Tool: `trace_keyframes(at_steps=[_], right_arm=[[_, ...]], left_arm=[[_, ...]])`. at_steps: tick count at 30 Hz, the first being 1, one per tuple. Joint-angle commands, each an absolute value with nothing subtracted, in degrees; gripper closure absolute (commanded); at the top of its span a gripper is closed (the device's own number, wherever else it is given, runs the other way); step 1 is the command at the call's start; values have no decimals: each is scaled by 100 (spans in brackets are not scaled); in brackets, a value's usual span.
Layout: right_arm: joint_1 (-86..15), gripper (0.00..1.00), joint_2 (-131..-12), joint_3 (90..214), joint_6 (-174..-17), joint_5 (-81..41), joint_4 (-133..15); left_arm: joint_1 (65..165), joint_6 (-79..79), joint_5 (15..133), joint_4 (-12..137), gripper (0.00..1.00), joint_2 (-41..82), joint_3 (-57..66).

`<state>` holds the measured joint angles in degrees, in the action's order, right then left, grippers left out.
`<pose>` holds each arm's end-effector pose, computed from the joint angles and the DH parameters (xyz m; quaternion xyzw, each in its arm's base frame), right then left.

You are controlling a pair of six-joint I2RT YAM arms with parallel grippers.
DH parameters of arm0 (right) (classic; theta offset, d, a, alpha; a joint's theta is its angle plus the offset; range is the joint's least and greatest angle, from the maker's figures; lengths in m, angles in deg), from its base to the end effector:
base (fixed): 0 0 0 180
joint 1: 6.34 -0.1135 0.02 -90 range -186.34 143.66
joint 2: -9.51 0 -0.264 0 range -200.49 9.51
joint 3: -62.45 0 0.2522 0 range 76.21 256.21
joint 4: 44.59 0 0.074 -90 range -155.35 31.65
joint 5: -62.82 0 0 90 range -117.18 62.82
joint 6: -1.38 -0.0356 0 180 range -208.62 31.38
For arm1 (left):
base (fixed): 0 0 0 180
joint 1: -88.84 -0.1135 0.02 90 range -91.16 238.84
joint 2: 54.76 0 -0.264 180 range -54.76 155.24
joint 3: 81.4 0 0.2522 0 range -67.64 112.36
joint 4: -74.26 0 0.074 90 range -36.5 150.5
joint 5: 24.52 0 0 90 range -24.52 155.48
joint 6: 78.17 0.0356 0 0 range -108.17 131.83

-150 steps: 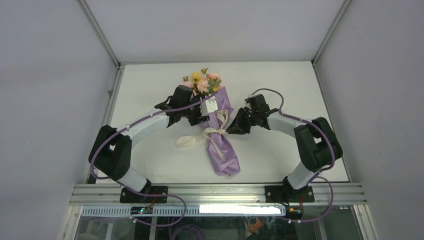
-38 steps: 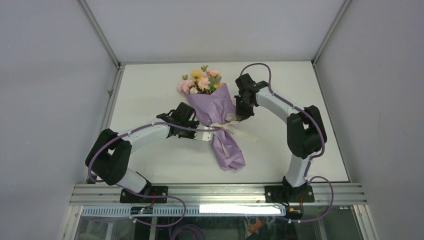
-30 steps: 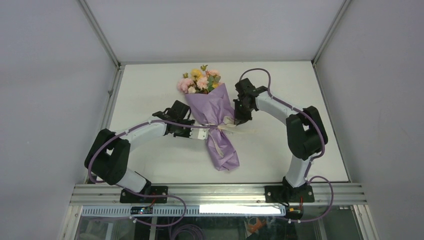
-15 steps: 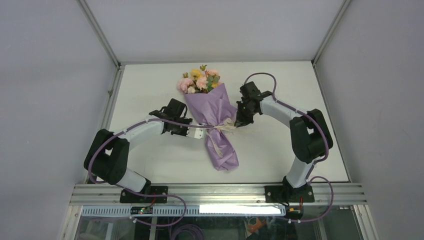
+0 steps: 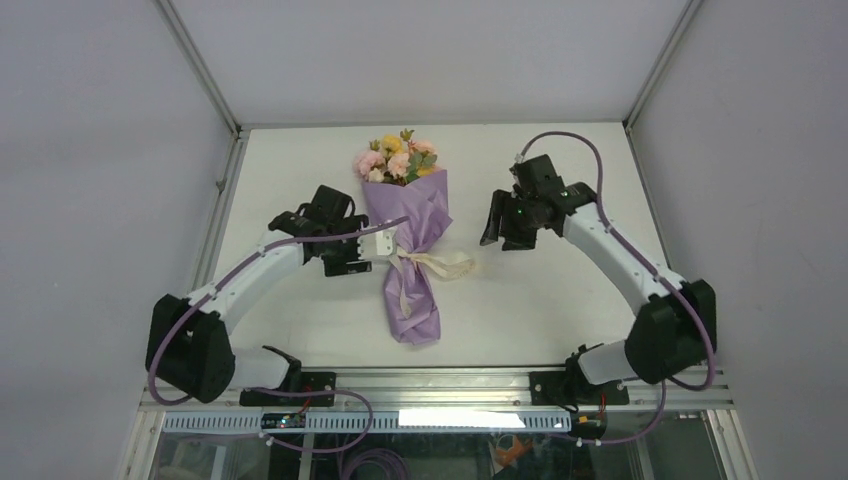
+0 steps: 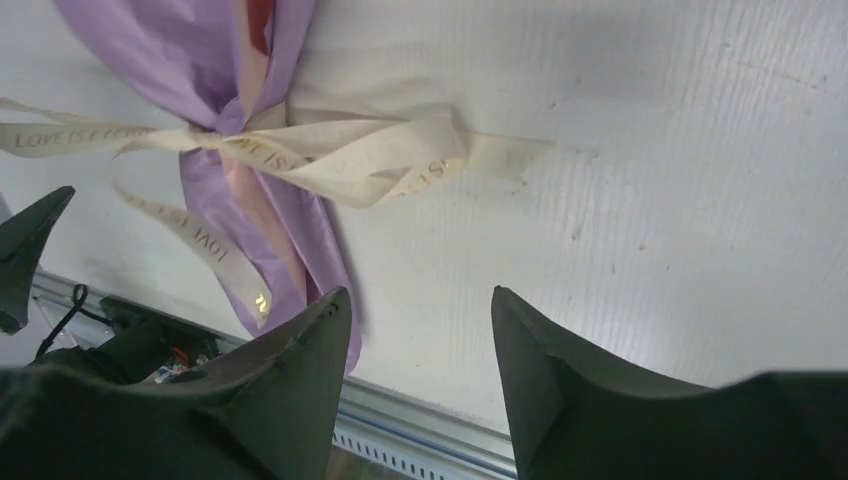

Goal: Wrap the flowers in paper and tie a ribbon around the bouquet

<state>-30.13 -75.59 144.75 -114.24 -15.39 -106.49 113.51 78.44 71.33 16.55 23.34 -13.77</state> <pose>0.2678 0.1260 0.2658 -0.0070 0.9708 0.1821 0.1560 0.2295 -0.1094 0.2244 0.7079 0.6787 0.0209 0.1944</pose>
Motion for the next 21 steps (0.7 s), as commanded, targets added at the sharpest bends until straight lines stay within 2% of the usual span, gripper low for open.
trace_keyframes(at_steps=[1,3,4,6,8,9,11,21], right_arm=[[-3385,51,-6917,13868,-12245,-1576,-10543],[-3931,65,-6977,13730,-12348,-1400,-10160],[-4209,68,-7014,13730,-12276,-1429,-9990],[-4665,71,-7140,13659,-12162,-1698,-9726],[-4901,75,-7397,13502,-12183,-1646,-9222],[-4979,76,-7462,13452,-12153,-1624,-9009],[-5315,77,-7687,13467,-12025,-1662,-8726],[-6412,77,-8664,13750,-11659,-1892,-8099]], left_arm=[[11273,6215,7083,924,32,1470,-1110],[11229,5632,7055,644,32,1119,-1143],[11201,5359,7030,538,32,915,-1184],[11142,4908,6967,397,28,514,-1352],[11126,4651,6885,381,19,153,-1665],[11125,4624,6838,381,11,-7,-1752],[11102,4536,6638,381,6,-244,-1941],[10286,3248,6111,938,1,-923,-1987]])
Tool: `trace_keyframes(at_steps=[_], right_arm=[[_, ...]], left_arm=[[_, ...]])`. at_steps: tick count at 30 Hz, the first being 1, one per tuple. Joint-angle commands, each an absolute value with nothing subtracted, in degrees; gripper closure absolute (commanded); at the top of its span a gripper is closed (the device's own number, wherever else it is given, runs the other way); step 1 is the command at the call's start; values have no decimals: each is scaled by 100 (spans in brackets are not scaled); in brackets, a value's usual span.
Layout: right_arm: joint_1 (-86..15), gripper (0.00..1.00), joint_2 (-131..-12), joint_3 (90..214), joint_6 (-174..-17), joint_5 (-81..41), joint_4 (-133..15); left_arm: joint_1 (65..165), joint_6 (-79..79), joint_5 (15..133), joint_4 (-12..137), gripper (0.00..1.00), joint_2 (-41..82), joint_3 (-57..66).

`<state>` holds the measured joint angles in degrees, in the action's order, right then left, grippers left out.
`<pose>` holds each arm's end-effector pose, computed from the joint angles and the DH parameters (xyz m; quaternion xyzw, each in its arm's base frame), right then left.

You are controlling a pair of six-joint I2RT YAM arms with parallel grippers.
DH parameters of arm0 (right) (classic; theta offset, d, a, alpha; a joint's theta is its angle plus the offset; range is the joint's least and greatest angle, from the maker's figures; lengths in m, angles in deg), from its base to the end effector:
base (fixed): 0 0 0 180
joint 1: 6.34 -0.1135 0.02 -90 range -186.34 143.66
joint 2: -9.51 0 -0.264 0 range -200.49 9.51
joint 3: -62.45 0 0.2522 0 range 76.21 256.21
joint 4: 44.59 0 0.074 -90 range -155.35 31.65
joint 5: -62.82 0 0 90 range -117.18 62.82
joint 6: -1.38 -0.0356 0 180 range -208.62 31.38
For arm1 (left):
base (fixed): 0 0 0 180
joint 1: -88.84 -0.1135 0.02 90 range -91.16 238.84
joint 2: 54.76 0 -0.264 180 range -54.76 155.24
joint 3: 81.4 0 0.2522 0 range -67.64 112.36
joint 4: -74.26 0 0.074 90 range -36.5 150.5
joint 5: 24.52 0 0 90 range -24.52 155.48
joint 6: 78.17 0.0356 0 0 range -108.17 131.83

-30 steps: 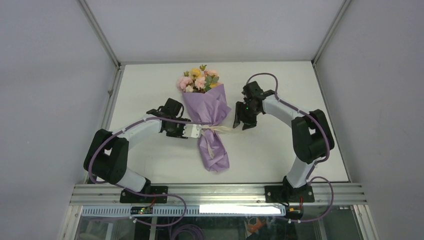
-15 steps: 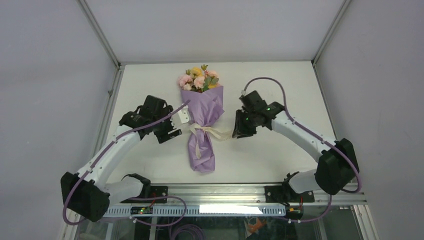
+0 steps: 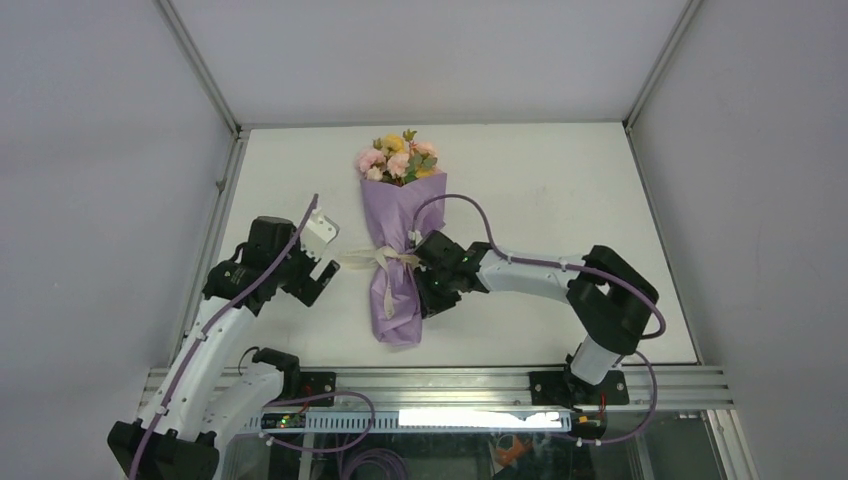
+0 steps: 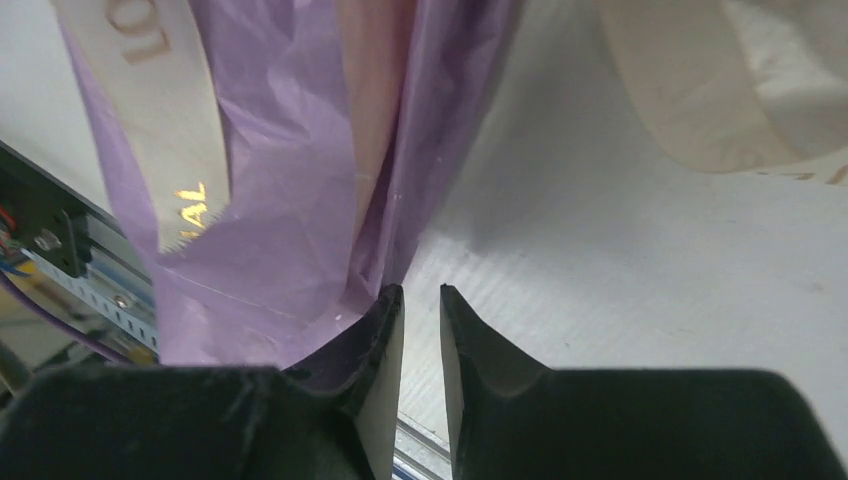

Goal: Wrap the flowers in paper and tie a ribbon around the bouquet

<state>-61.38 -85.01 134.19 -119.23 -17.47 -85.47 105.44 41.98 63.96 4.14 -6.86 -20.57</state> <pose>0.1794 0.2671 0.1813 -0.2241 0.9442 0.2148 0.1105 0.1423 -0.0414 0.2737 0.3771 0.8820 0.0460 0.2789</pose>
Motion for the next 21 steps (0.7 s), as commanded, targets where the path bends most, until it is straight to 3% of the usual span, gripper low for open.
trace_keyframes(at_steps=[1,5,8,10,12,16,21], right_arm=[[-6433,77,-8649,13792,-11649,-1952,-8158],[-6194,72,-7831,13530,-11730,-2948,-8472],[-5351,45,-6701,13178,-11664,-3198,-8795],[-4521,16,-5970,13009,-11557,-3557,-9182],[-3571,5,-5239,12778,-11446,-3898,-9314],[-2397,1,-3961,11786,-11151,-4472,-8573],[-2287,1,-3455,10942,-11984,-6887,-7888]], left_arm=[[10217,3048,6146,1006,1,-977,-1971],[9956,2452,6424,1329,1,-1156,-2066],[9758,1856,6496,1702,1,-1237,-2304],[9587,1518,6538,1985,1,-1279,-2449],[9351,1290,6601,2317,1,-1306,-2651],[8928,833,6676,3009,1,-1455,-3202],[8495,486,6583,3531,1,-1725,-3764]])
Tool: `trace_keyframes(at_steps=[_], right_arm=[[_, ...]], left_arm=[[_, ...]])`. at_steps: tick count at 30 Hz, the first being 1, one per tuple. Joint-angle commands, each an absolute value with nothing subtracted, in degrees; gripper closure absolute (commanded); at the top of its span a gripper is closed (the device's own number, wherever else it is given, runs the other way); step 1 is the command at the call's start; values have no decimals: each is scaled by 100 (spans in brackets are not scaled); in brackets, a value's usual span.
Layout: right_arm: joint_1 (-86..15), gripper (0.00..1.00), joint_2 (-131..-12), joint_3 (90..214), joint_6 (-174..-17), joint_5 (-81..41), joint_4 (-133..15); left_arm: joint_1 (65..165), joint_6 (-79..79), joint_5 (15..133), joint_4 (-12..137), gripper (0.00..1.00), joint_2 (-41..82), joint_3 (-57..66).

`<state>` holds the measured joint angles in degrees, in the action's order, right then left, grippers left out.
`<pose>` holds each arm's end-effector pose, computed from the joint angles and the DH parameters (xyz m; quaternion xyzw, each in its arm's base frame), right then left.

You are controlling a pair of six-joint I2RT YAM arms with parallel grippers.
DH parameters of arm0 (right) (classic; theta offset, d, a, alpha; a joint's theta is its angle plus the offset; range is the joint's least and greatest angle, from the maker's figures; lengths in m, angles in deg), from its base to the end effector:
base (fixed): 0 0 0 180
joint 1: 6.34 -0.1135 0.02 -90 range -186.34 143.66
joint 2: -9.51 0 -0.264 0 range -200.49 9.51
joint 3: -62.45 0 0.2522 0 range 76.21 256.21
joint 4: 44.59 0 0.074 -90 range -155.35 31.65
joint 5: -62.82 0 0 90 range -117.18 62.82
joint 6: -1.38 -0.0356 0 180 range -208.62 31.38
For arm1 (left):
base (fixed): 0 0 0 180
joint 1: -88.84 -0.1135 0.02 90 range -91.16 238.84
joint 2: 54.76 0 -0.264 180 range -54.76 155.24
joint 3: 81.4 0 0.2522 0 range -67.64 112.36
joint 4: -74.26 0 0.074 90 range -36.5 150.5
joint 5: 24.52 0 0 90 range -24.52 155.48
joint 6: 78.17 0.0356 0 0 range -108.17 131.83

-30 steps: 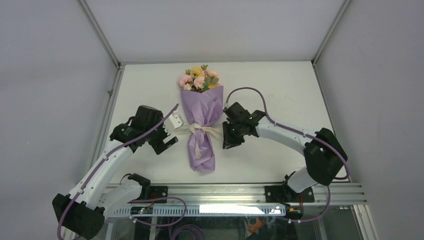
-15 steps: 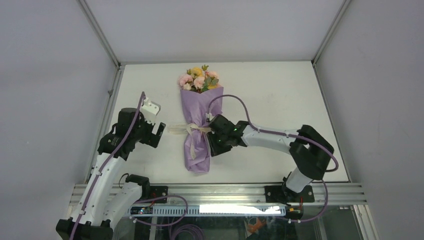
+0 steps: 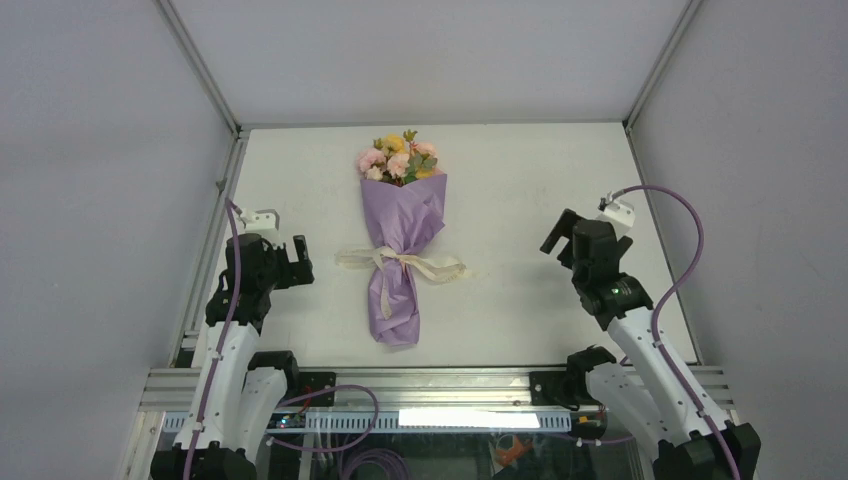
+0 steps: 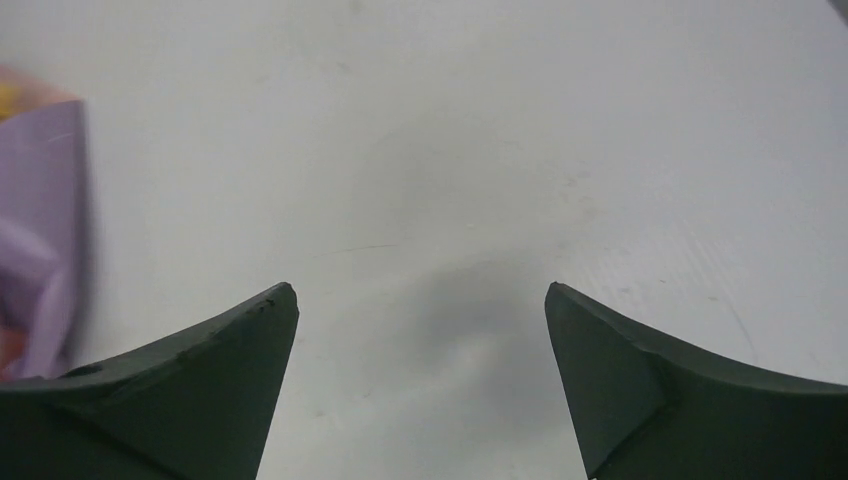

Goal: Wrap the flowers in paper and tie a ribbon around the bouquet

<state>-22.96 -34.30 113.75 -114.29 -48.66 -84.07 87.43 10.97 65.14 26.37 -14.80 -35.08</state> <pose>0.1670 0.0362 0.2724 0.1579 0.8495 0.0198 0.5031 0.1503 0.0039 0.2383 -0.0193 0.9117 0.0047 0.4105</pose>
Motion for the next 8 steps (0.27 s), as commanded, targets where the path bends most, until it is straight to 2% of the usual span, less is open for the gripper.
trace_keyframes(at_steps=[1,8], right_arm=[[-2286,1,-3513,10961,-12113,-7083,-8019],[-2287,1,-3835,11193,-12352,-7702,-8425]], left_arm=[[8449,486,6576,3593,1,-1750,-3839],[8324,418,5768,4046,1,-1930,-4281]])
